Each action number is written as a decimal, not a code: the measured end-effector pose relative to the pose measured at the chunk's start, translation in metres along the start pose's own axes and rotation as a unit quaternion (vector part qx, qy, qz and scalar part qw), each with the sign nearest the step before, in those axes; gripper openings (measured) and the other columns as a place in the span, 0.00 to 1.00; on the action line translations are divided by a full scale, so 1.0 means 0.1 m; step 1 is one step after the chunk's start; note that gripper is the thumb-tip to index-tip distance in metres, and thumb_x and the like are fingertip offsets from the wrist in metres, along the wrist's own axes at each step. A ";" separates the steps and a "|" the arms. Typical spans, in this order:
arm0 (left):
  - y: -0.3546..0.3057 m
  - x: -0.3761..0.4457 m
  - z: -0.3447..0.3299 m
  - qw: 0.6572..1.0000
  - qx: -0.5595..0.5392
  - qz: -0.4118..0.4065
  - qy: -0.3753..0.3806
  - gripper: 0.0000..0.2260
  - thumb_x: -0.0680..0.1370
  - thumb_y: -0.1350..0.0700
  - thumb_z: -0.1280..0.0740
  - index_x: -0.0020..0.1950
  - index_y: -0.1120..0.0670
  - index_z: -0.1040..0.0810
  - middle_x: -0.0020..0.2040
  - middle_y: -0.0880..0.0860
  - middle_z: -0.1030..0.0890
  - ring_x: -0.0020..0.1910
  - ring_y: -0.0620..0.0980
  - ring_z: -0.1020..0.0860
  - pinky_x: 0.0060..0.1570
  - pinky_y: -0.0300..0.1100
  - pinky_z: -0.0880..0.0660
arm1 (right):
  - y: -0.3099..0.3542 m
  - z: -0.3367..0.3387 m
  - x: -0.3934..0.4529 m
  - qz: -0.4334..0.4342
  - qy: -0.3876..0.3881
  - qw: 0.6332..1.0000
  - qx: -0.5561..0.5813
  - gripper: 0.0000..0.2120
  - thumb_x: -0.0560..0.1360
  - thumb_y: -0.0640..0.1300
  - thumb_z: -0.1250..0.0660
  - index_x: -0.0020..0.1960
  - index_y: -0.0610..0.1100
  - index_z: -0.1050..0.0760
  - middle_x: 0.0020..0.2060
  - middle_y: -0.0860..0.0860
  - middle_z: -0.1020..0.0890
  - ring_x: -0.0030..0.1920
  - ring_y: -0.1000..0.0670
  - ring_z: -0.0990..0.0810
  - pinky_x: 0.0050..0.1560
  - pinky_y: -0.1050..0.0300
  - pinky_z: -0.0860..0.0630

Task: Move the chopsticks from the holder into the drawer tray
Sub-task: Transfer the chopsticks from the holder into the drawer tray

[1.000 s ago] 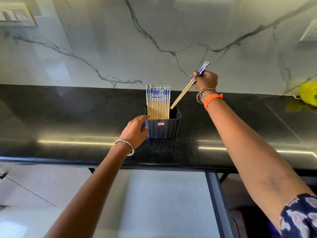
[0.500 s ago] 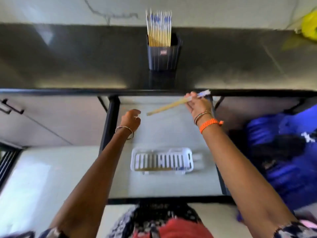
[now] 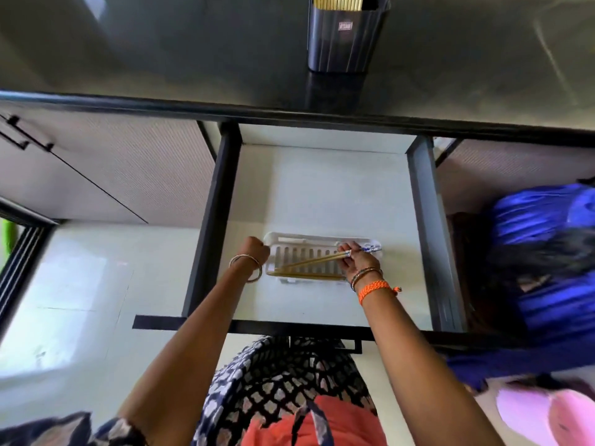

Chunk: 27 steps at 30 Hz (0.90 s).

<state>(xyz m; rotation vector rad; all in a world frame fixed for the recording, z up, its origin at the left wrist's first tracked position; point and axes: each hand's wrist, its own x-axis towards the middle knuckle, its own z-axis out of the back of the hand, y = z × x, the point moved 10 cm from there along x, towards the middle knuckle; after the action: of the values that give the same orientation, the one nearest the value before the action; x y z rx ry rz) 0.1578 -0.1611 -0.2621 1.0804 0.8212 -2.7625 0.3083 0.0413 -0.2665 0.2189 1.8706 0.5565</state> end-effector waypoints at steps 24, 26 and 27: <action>0.31 0.36 -0.24 0.975 -0.219 -0.003 0.040 0.16 0.74 0.62 0.33 0.26 0.58 0.29 0.12 0.48 0.31 0.26 0.51 0.31 0.38 0.42 0.30 | -0.14 -0.78 -0.20 0.323 0.105 0.548 -0.765 0.22 0.71 0.28 0.42 0.62 0.39 0.24 0.60 0.40 0.21 0.63 0.41 0.25 0.62 0.53 0.27; 0.33 0.36 -0.25 0.970 -0.239 -0.004 0.041 0.16 0.74 0.62 0.32 0.26 0.58 0.28 0.12 0.47 0.31 0.26 0.51 0.31 0.35 0.41 0.31 | -0.23 -0.84 -0.15 0.319 0.117 0.467 -0.817 0.22 0.73 0.31 0.42 0.65 0.41 0.25 0.62 0.41 0.23 0.66 0.42 0.27 0.64 0.51 0.28; 0.34 0.34 -0.24 0.969 -0.245 -0.001 0.041 0.16 0.74 0.62 0.32 0.26 0.58 0.28 0.12 0.47 0.31 0.26 0.51 0.31 0.36 0.42 0.31 | -0.26 -0.84 -0.14 0.318 0.117 0.439 -0.832 0.21 0.73 0.32 0.41 0.64 0.41 0.25 0.61 0.41 0.23 0.66 0.42 0.28 0.63 0.51 0.28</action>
<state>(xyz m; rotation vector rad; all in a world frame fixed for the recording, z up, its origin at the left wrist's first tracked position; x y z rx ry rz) 0.1551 -0.1733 -0.3144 1.0858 1.4125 -2.3266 0.2387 -0.0096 -0.2446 -0.5644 0.5372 2.7244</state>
